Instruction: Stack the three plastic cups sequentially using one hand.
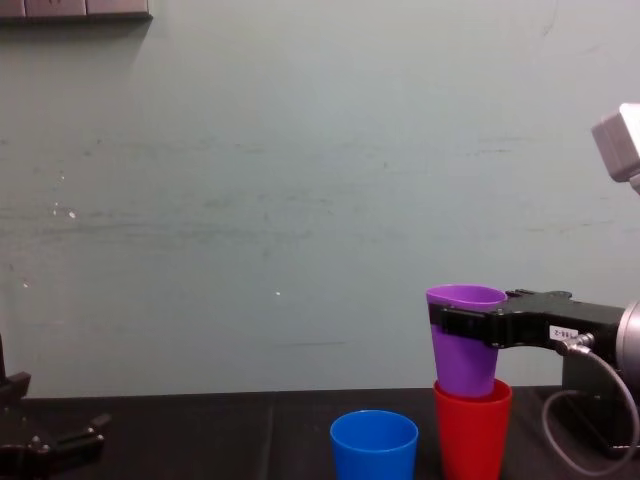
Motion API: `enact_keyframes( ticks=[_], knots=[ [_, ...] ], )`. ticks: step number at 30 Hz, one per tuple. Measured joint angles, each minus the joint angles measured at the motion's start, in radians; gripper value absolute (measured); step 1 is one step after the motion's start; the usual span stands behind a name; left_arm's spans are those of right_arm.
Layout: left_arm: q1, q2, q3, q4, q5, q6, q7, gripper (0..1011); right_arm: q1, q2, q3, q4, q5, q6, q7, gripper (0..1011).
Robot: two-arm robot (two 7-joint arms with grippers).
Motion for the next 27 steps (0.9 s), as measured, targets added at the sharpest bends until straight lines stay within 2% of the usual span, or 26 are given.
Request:
enact_keyframes(
  ticks=[27],
  knots=[
    [0.000,0.000,0.000,0.000,0.000,0.000,0.000,1005,-0.014,-0.009,0.003,0.067,-0.023,-0.036,0.011,723]
  ],
)
